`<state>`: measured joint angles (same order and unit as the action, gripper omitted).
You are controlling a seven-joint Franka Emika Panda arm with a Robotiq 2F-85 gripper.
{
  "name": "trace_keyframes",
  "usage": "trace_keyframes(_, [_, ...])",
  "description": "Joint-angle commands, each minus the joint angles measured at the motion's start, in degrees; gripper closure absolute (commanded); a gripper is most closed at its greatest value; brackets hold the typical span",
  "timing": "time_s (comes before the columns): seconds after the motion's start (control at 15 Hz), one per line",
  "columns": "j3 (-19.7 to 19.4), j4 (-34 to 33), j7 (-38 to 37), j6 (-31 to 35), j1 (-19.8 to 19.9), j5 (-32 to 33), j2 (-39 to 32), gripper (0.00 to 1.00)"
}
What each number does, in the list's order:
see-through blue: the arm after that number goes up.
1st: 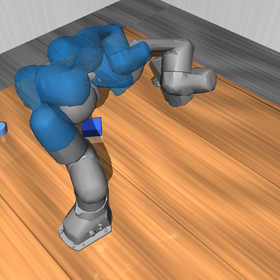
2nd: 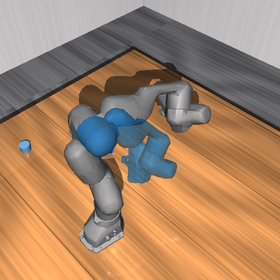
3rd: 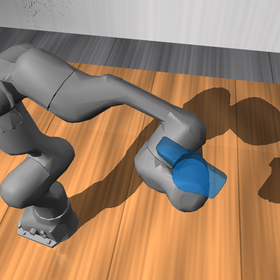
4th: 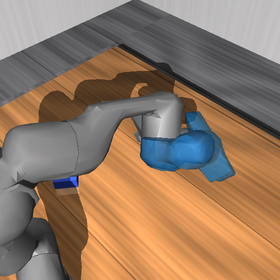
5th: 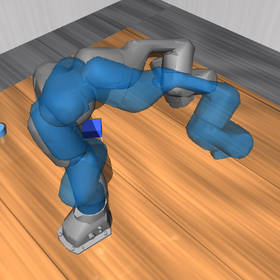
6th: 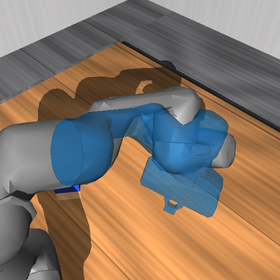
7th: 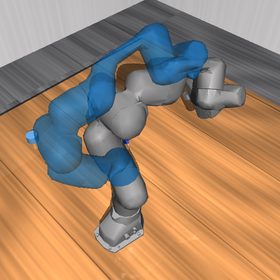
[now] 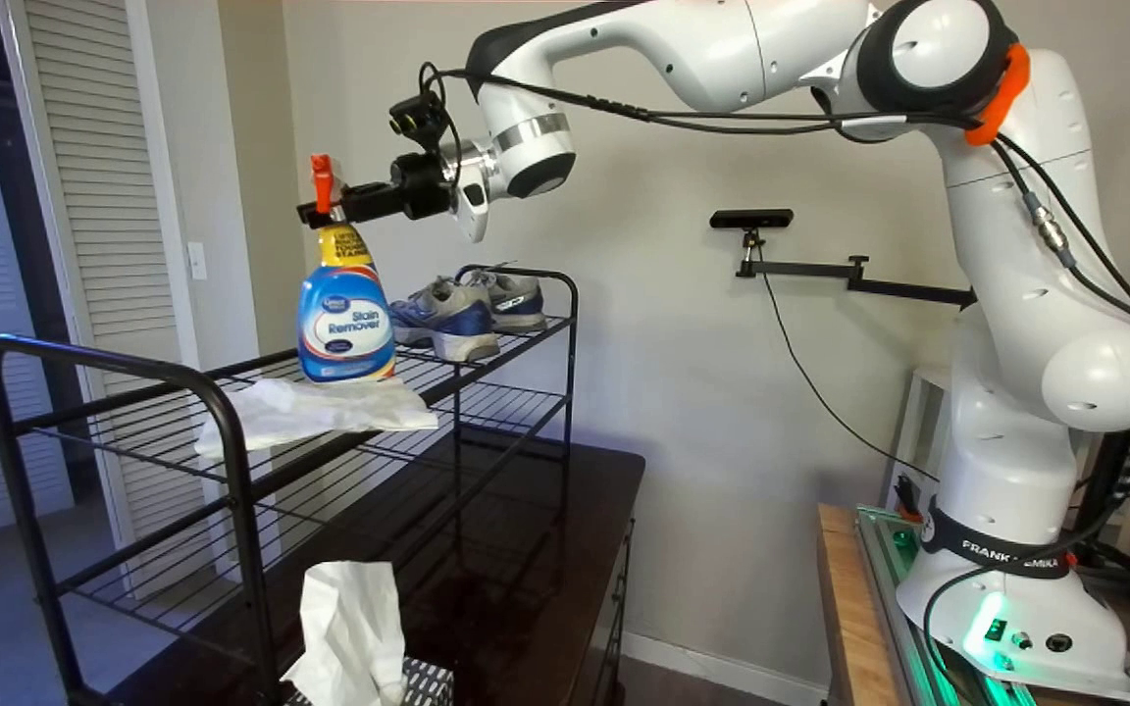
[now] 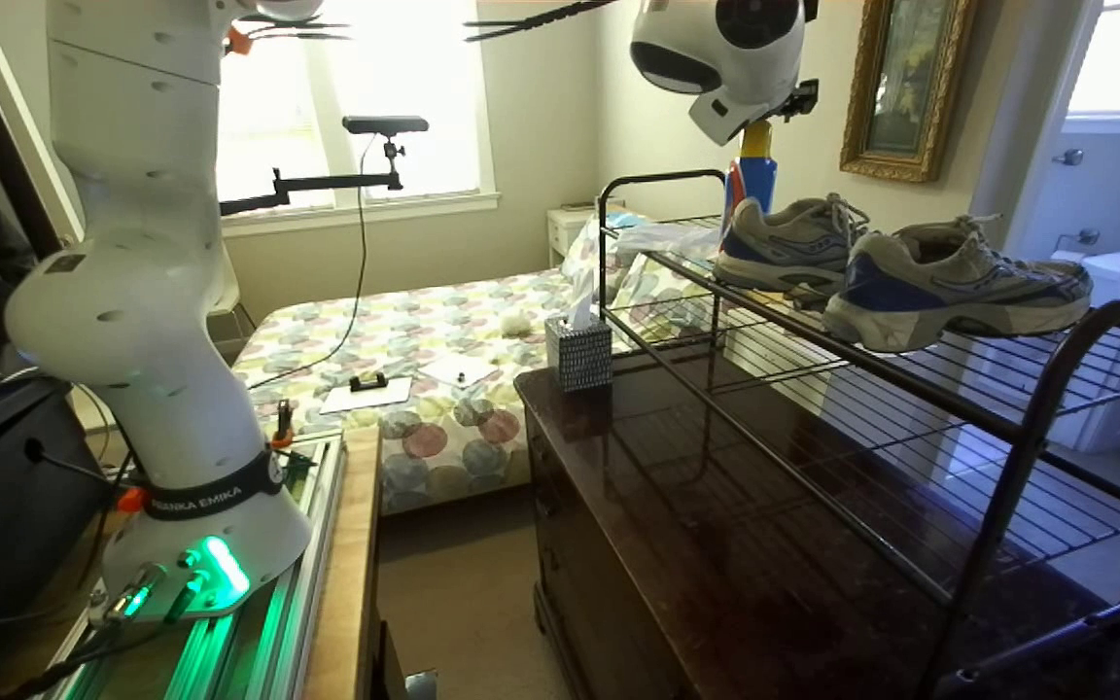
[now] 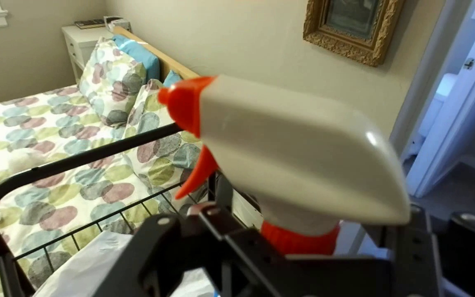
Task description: Put the blue bottle on the top rack
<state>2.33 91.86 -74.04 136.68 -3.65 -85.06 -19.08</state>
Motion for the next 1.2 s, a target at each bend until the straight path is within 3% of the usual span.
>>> trace_keyframes(0.0, [0.08, -2.00, -3.22, 0.48, -0.27, 1.44, 0.02, 0.00])
trace_keyframes(0.73, [-0.55, 2.45, -5.46, 0.43, -1.06, 10.48, 1.17, 0.00])
trace_keyframes(1.13, [-1.98, 7.17, -3.93, 6.87, -1.65, 18.40, 6.88, 0.00])
